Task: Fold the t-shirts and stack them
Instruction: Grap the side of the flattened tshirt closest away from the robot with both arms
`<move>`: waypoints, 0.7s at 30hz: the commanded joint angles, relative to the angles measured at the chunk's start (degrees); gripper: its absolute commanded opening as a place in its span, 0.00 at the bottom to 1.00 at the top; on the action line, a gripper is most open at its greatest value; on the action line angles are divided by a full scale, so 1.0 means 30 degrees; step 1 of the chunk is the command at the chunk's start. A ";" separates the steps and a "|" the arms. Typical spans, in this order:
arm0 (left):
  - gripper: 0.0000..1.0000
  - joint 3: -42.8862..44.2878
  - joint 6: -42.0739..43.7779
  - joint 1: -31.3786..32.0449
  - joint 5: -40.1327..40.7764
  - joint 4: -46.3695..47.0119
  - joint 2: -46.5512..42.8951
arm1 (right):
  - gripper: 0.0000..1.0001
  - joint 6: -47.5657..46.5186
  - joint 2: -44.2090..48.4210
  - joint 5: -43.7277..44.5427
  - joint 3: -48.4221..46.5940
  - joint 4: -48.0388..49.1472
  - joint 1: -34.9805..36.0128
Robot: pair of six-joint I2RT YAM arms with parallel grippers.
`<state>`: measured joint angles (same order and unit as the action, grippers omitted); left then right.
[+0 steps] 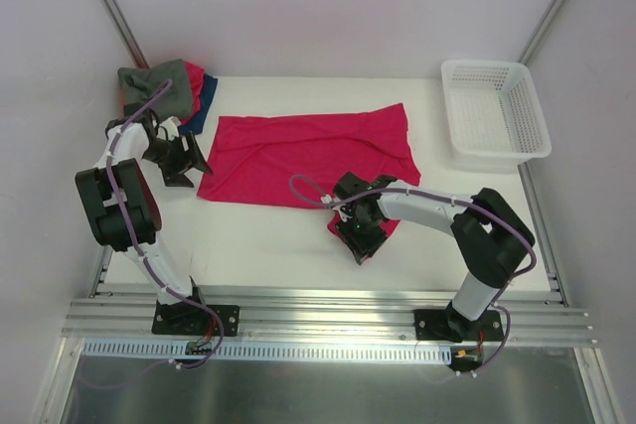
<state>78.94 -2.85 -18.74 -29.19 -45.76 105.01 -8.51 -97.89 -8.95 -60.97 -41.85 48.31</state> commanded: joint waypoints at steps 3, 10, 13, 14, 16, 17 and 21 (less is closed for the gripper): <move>0.69 -0.0383 -0.0309 -0.0256 -0.1022 -0.0392 -0.0785 | 0.33 -0.0443 0.0315 0.0464 0.0168 -0.0085 0.0038; 0.69 -0.0911 -0.0104 -0.0403 -0.1139 -0.0421 -0.1019 | 0.02 -0.0853 -0.0067 0.1225 -0.0476 -0.0114 0.0067; 0.70 -0.1029 0.0188 -0.0637 -0.0614 -0.0422 -0.1457 | 0.01 -0.1000 -0.0038 0.1430 -0.0711 -0.0172 0.0038; 0.70 -0.1000 0.0276 -0.0869 -0.0380 -0.0421 -0.1778 | 0.01 -0.1058 0.0050 0.1576 -0.0741 -0.0173 0.0038; 0.72 -0.0912 0.0394 -0.1134 -0.0290 -0.0480 -0.2160 | 0.01 -0.1176 0.0138 0.1694 -0.0799 -0.0172 0.0067; 0.73 -0.0883 0.0365 -0.1338 -0.0290 -0.0509 -0.2249 | 0.01 -0.1205 0.0197 0.1810 -0.0858 -0.0144 0.0038; 0.73 -0.1116 0.0512 -0.1516 -0.0610 -0.0744 -0.2192 | 0.01 -0.1468 0.0314 0.2104 -0.1297 -0.0319 -0.0050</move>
<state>75.96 -2.68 -22.76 -30.48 -46.39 100.55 -11.46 -98.17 -4.60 -62.13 -41.65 48.29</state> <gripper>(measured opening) 0.734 0.013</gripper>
